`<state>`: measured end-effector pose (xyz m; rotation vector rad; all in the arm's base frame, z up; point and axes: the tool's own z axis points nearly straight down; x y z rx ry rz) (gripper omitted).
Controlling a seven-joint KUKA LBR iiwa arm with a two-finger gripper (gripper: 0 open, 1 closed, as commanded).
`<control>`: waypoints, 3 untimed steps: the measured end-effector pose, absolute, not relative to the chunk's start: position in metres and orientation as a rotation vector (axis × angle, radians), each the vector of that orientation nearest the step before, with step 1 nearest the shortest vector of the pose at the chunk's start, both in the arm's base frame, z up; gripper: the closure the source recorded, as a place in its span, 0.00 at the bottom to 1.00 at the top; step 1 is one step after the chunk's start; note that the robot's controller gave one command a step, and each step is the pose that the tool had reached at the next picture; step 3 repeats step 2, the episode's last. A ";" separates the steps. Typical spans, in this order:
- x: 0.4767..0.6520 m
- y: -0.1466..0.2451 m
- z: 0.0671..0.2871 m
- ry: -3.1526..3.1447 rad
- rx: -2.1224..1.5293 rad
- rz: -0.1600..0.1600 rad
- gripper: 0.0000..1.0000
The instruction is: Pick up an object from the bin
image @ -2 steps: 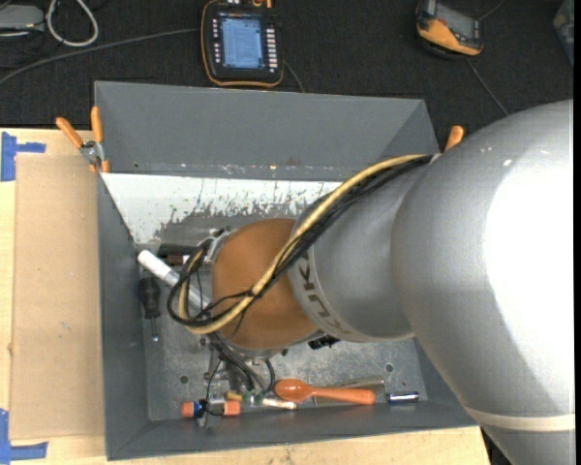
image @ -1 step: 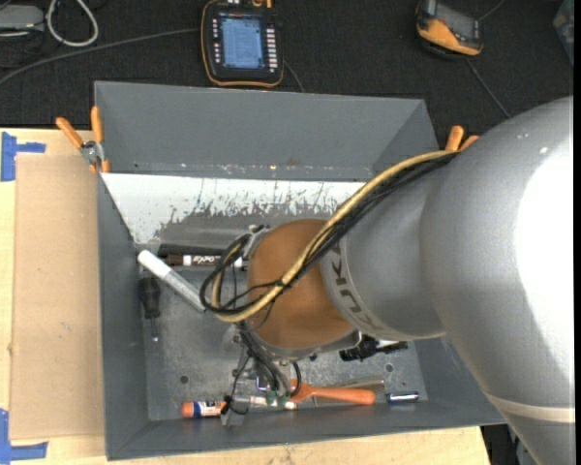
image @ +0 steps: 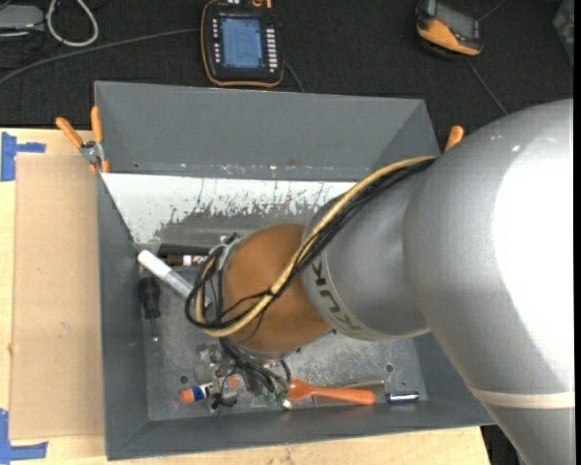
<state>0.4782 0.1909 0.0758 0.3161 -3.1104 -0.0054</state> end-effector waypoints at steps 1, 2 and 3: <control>0.478 0.191 0.076 -3.110 0.314 -0.005 1.00; 0.474 0.192 0.114 -3.112 0.279 -0.005 1.00; 0.474 0.192 0.114 -3.112 0.279 -0.005 1.00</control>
Offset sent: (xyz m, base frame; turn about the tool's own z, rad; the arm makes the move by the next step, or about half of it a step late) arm -0.0035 0.0121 0.1666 0.0247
